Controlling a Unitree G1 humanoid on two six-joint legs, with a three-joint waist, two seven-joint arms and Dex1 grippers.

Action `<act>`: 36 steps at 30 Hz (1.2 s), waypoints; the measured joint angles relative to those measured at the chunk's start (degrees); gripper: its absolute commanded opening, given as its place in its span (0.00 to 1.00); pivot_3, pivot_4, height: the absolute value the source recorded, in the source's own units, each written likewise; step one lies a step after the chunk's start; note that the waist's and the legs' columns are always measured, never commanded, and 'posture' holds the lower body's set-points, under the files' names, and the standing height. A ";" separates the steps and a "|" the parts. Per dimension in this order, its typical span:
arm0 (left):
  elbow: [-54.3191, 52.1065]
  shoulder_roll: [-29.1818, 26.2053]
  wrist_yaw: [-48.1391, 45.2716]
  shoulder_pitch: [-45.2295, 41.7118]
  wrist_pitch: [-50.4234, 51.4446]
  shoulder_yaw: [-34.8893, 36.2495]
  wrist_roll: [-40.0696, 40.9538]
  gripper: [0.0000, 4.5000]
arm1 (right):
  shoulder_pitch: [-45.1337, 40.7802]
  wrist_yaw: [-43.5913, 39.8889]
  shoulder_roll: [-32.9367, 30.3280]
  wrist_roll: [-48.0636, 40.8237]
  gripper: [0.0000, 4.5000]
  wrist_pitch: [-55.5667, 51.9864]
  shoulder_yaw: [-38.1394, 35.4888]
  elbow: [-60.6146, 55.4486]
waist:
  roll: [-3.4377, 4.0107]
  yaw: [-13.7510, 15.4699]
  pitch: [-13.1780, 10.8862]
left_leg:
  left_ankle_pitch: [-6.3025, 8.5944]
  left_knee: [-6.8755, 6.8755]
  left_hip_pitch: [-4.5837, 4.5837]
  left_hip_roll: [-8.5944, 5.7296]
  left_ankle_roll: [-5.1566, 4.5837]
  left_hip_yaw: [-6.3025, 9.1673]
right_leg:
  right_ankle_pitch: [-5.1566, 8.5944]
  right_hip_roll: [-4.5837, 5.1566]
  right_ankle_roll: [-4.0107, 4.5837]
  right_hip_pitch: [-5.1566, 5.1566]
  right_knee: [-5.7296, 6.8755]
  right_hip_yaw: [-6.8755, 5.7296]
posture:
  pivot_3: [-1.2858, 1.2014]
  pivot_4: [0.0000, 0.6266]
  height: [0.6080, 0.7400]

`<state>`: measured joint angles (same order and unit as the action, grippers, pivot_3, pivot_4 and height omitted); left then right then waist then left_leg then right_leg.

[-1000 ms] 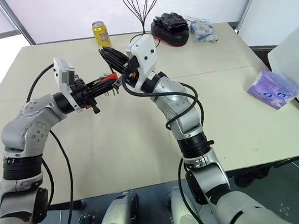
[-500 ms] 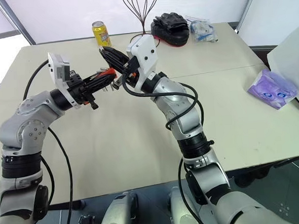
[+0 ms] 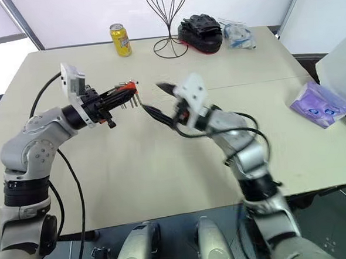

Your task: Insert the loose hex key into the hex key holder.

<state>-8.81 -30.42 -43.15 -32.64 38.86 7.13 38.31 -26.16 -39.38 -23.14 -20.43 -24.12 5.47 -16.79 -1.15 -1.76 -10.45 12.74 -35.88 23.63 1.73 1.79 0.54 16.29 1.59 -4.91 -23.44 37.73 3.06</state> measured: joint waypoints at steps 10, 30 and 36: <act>3.95 9.73 -0.58 0.80 2.78 -7.20 -0.10 0.00 | 7.50 -5.13 -18.44 -7.89 0.77 -10.57 -13.38 -11.94 | -0.08 -0.15 -0.07 | 0.00 -0.03 -0.01 -0.06 -0.01 0.00 | 0.00 -0.14 0.00 0.07 -0.18 0.01 | 0.52 0.24 1.00; 29.23 20.23 -3.02 -5.09 -3.55 -15.07 -11.76 0.10 | 12.68 3.24 -19.00 -9.04 0.78 -12.94 -16.47 -19.24 | -0.12 0.99 -0.09 | 0.01 -0.07 0.02 -0.12 -0.01 0.01 | 0.00 -0.15 -0.01 0.09 -0.22 0.01 | 0.52 0.24 1.00; 30.28 19.80 -2.82 -5.35 -4.04 -14.01 -12.56 0.76 | 12.58 3.65 -18.77 -8.90 0.78 -12.31 -15.28 -19.12 | -0.11 0.97 -0.09 | 0.01 -0.07 0.02 -0.12 -0.01 0.02 | 0.00 -0.15 -0.02 0.09 -0.22 0.01 | 0.52 0.24 1.00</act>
<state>21.47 -10.62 -45.96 -37.98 34.82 -6.88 25.76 -13.57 -35.73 -41.91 -29.33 -36.43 -9.82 -35.91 -1.27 -0.79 -10.54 12.75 -35.95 23.65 1.61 1.77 0.57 16.29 1.44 -4.93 -23.35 37.51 3.07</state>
